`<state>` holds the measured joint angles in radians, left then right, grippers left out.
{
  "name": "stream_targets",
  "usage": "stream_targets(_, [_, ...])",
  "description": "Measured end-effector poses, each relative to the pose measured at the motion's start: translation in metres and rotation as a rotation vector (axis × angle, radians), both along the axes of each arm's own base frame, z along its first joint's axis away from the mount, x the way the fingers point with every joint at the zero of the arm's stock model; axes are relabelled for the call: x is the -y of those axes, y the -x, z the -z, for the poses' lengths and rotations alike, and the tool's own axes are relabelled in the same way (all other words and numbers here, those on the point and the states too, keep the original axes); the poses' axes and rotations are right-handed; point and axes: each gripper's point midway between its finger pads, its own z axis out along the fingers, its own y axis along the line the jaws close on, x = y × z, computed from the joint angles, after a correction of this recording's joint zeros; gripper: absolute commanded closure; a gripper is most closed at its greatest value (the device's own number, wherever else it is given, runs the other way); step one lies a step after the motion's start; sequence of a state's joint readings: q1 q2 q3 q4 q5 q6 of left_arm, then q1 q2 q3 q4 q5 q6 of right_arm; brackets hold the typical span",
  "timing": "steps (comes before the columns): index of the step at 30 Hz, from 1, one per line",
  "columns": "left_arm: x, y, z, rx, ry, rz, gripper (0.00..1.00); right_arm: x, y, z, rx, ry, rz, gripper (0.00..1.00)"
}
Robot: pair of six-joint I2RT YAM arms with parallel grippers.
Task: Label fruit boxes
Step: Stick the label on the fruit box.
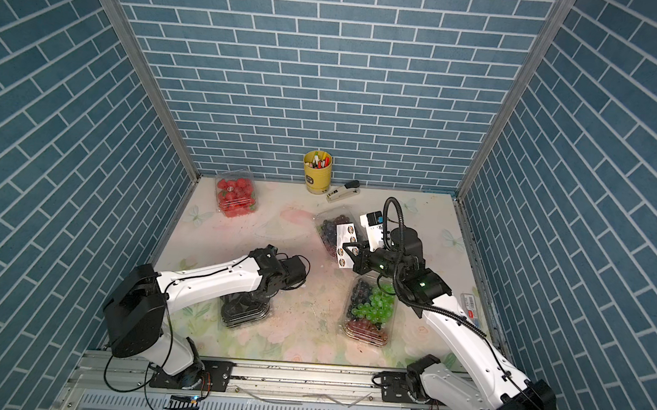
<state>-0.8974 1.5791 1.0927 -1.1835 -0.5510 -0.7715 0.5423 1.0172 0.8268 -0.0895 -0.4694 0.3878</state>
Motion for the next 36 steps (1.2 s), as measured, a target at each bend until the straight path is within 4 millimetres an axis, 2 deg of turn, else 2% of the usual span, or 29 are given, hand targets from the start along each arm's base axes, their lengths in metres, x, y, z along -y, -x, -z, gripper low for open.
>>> stream_targets(12, [-0.004, 0.003, 0.002, -0.001, 0.219, -0.077, 0.61, 0.0, -0.001, 0.003, -0.008, 0.005, 0.0, 0.94])
stream_targets(19, [-0.002, 0.005, 0.003, -0.022, 0.25, -0.077, 0.65, 0.0, -0.001, 0.004, -0.009, 0.006, 0.0, 0.94])
stream_targets(30, [0.002, 0.014, -0.005, -0.062, 0.295, -0.06, 0.65, -0.001, -0.002, 0.007, -0.018, 0.011, 0.0, 0.93])
stream_targets(34, [0.005, 0.013, -0.011, -0.053, 0.344, -0.06, 0.75, -0.001, -0.002, 0.007, -0.018, 0.011, 0.0, 0.93])
stream_targets(36, [0.006, 0.01, -0.016, -0.036, 0.379, -0.07, 0.91, -0.001, -0.002, 0.007, -0.018, 0.011, 0.0, 0.93])
